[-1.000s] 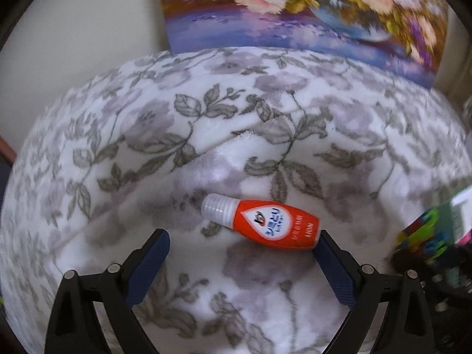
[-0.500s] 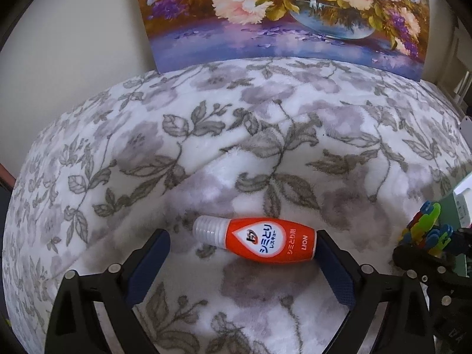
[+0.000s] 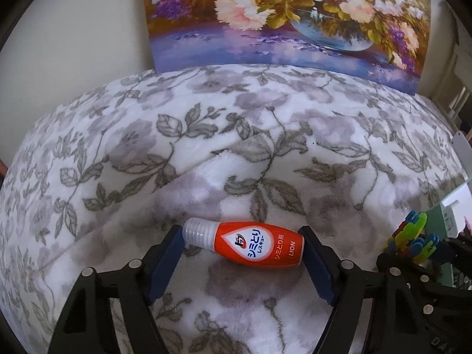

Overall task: Organize rigid objects
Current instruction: 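Grasp the block toy with the right gripper while the left gripper grasps the orange bottle, then carry the block toy and orange bottle into the tray and open both grippers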

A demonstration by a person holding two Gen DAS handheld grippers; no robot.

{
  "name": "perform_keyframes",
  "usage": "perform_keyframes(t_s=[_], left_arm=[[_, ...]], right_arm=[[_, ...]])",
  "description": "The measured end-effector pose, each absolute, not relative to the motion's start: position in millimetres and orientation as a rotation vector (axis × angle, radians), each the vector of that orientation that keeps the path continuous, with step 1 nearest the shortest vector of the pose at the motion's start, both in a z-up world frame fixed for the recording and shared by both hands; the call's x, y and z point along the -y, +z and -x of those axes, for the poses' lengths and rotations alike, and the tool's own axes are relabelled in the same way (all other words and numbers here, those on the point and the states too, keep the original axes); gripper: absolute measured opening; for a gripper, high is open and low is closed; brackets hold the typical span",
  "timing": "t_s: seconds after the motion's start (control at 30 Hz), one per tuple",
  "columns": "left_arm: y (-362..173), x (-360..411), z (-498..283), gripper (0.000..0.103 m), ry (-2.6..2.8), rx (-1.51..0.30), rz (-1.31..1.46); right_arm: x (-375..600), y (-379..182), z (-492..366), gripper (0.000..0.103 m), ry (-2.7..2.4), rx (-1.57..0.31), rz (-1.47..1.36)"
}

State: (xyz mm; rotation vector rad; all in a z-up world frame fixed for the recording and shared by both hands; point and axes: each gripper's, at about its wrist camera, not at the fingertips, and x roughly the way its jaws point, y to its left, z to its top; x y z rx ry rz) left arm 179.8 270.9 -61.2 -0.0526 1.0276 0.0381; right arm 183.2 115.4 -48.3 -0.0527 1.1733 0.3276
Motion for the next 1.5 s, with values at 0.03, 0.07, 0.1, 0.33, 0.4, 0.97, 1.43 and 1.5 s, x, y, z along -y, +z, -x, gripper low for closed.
perform_keyframes(t_s=[0.03, 0.07, 0.1, 0.33, 0.4, 0.97, 1.43, 1.5], left_arm=[[-61, -271, -178, 0.08, 0.042, -1.035, 0.062], [-60, -271, -177, 0.08, 0.044, -1.038, 0.066], [-59, -270, -175, 0.08, 0.047, -1.042, 0.076], [-41, -263, -159, 0.08, 0.065, -1.067, 0.143], [-29, -261, -152, 0.08, 0.067, -1.064, 0.173], [43, -177, -100, 0.08, 0.076, -1.0, 0.18], [37, -69, -87, 0.08, -0.053, -1.021, 0.07], [33, -59, -89, 0.08, -0.066, -1.029, 0.06]], right_arm=[[-114, -48, -183, 0.04, 0.329, -1.176, 0.048], [-114, -47, -182, 0.04, 0.33, -1.177, 0.043], [-112, -45, -180, 0.04, 0.333, -1.179, 0.032], [-92, -17, -165, 0.04, 0.314, -1.16, -0.015], [-83, -4, -159, 0.04, 0.305, -1.14, -0.03], [11, 63, -107, 0.04, 0.172, -1.053, -0.16], [103, 54, -106, 0.04, -0.024, -1.048, -0.16], [116, 50, -108, 0.04, -0.049, -1.056, -0.16]])
